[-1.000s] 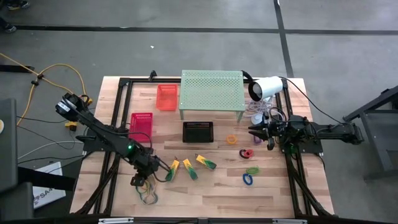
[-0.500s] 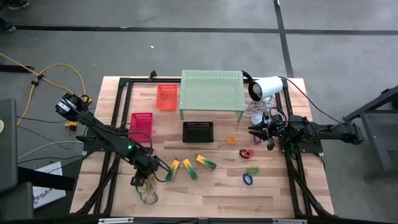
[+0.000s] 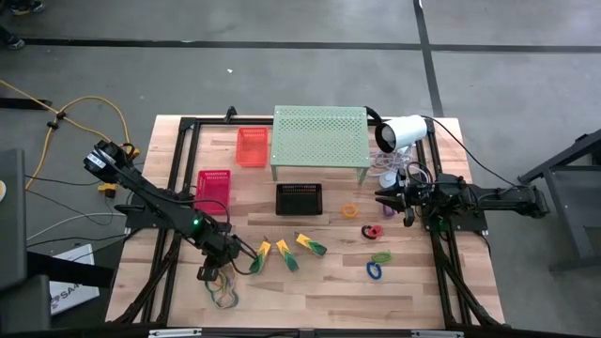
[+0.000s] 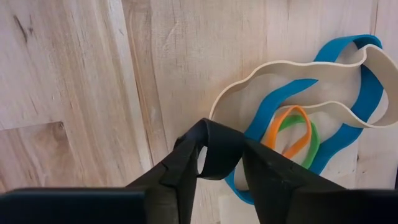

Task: Pick & Place Office Desk Supplies
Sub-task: Put the black rubber band into the orange bin on the shelf

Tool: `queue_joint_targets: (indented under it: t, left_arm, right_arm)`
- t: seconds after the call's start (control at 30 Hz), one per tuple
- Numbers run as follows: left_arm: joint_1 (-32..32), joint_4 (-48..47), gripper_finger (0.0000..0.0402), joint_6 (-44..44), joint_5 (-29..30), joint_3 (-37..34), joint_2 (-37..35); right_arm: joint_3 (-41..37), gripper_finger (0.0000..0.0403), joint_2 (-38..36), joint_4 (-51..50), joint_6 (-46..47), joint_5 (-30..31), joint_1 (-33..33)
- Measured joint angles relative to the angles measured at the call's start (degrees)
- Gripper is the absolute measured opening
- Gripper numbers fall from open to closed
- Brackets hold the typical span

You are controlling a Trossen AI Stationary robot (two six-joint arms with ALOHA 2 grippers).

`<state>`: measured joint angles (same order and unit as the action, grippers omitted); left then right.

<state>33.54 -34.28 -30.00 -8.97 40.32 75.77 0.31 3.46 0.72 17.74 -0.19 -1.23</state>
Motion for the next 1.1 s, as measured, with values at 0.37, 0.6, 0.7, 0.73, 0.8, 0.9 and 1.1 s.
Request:
queue_joint_targets:
  t: [0.37, 0.6, 0.7, 0.73, 0.8, 0.9, 1.1]
  left_arm:
    - [0.0, -0.02, 0.0088, 0.0, -0.02, 0.0, 0.0]
    - [0.0, -0.02, 0.0087, 0.02, -0.24, 0.0, 0.0]
    - [0.0, -0.01, 0.0087, 0.02, -0.61, 0.0, 0.0]
    - [0.0, -0.02, 0.0087, 0.02, -0.61, 0.0, 0.0]
    - [0.0, -0.02, 0.0087, 0.02, -0.61, 0.0, -0.02]
    - [0.0, -0.02, 0.0087, 0.02, -0.59, 0.0, 0.0]
    - [0.0, -0.07, 0.0087, 0.02, -0.53, 0.0, 0.0]
  right_arm:
    - [-0.02, 0.009, 0.0, -0.01, 0.0, 0.0, 0.0]
    - [-0.01, 0.009, -0.01, 0.0, 0.0, 0.0, 0.0]
    - [-0.02, 0.009, -0.02, -0.01, 0.0, 0.0, 0.0]
    - [0.0, 0.009, -0.02, 0.01, 0.0, 0.0, 0.0]
    - [-0.01, 0.009, -0.01, -0.01, 0.0, 0.02, 0.0]
    - [-0.01, 0.009, -0.02, 0.0, 0.0, 0.01, 0.0]
    - [-0.02, 0.009, -0.02, -0.01, 0.0, 0.02, 0.0]
